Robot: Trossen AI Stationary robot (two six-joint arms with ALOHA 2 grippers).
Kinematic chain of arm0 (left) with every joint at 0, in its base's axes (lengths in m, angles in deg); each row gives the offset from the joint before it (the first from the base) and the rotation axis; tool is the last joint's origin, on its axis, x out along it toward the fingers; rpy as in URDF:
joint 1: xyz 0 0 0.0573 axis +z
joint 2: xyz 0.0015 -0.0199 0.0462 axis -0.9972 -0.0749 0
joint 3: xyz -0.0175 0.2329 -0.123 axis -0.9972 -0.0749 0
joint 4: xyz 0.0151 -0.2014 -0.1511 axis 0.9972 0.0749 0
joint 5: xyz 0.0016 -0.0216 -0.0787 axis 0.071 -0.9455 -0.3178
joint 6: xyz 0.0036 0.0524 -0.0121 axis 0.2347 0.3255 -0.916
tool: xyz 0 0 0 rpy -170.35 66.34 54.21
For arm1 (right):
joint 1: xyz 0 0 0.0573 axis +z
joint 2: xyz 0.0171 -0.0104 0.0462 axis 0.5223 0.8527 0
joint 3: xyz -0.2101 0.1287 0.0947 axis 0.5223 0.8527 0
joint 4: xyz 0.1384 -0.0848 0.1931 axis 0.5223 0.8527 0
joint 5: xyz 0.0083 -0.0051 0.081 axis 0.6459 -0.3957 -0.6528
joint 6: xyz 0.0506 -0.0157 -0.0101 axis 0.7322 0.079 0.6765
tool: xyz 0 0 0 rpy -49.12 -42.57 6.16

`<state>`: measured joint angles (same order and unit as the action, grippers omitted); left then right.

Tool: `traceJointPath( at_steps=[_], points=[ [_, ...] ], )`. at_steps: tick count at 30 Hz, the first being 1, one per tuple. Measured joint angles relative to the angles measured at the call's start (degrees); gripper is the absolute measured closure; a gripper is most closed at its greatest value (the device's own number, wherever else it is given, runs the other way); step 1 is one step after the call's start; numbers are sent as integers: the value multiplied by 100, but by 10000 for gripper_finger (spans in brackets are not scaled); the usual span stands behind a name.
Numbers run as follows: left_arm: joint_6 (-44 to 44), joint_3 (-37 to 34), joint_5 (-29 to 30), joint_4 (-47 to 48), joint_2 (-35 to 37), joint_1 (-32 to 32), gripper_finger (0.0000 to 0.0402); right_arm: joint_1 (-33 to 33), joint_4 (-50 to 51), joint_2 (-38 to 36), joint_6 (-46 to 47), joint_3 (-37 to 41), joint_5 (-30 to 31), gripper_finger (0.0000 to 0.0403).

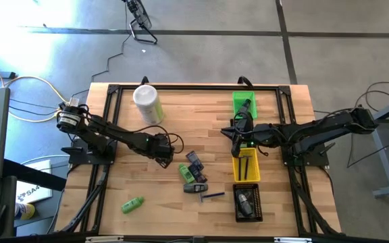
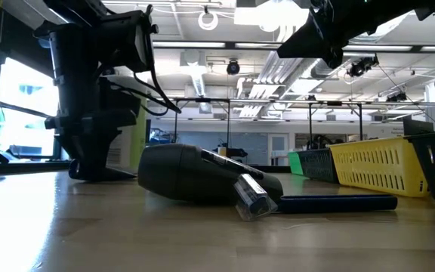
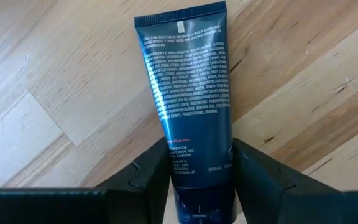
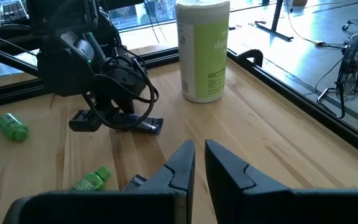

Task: Pick & Place Travel size toiletries
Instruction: Put the blue shave cream into the green basket

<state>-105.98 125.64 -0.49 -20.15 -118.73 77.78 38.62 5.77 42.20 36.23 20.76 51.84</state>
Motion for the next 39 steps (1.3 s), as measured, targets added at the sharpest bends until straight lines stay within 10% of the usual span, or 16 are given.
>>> traceJointPath(
  at_steps=[39],
  points=[
    [2722,-5,1358,-924,1532,2,252,-1,22,0,-4,0,0,373]
  ],
)
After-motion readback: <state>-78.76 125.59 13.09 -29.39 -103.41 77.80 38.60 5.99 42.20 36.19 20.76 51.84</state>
